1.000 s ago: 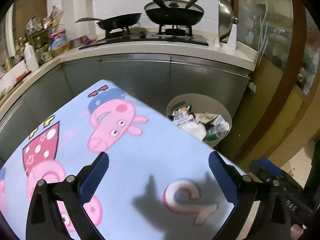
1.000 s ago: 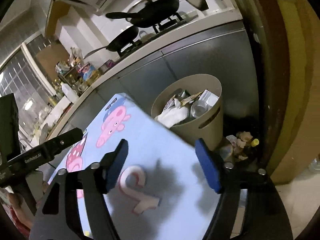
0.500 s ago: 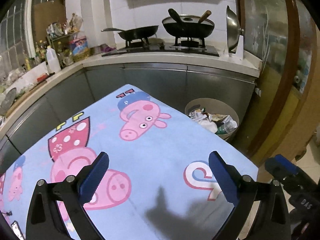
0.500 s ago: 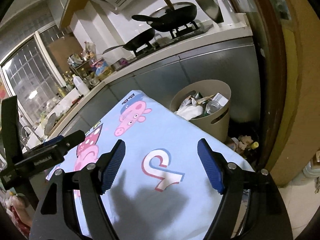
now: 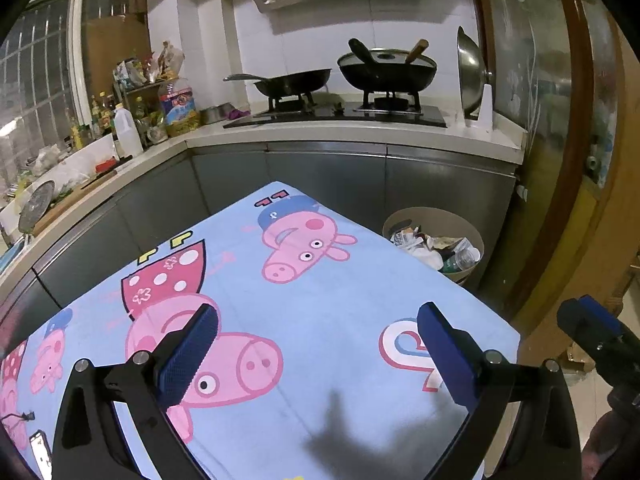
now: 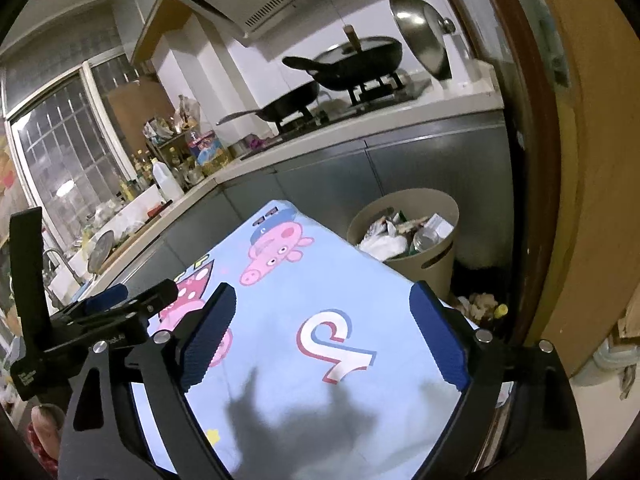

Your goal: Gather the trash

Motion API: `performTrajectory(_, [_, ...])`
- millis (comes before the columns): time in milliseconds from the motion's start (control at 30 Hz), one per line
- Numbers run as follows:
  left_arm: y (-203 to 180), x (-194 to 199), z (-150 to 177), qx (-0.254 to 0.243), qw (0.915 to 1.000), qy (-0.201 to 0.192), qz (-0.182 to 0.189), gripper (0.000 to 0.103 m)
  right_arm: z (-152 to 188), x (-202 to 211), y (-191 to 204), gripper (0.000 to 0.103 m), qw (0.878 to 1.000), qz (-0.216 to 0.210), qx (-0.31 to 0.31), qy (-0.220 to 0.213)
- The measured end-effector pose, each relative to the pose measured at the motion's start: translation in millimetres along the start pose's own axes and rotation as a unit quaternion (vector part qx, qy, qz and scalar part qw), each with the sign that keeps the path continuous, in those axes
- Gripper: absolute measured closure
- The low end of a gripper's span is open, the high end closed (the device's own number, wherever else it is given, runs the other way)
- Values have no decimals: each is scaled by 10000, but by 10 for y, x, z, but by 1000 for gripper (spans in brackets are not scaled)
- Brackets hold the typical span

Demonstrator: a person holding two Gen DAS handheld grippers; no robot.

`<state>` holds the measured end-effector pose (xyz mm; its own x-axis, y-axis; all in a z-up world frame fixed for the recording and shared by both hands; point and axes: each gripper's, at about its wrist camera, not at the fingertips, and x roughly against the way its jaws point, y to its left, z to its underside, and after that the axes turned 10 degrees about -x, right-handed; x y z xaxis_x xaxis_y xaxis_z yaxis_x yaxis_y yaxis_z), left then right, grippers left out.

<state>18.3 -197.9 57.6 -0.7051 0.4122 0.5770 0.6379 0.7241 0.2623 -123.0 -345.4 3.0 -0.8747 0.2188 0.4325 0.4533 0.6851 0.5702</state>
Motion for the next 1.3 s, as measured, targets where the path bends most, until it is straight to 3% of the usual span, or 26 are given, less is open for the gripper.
performTrajectory(433, [-45,129,57,-126,9998,27,154,4,29,105,149,13,9997,-248,43,27])
performTrajectory(1300, [100,175,94,54,9999,120,92,4,21,104,177,13,9991,-399,-11,120])
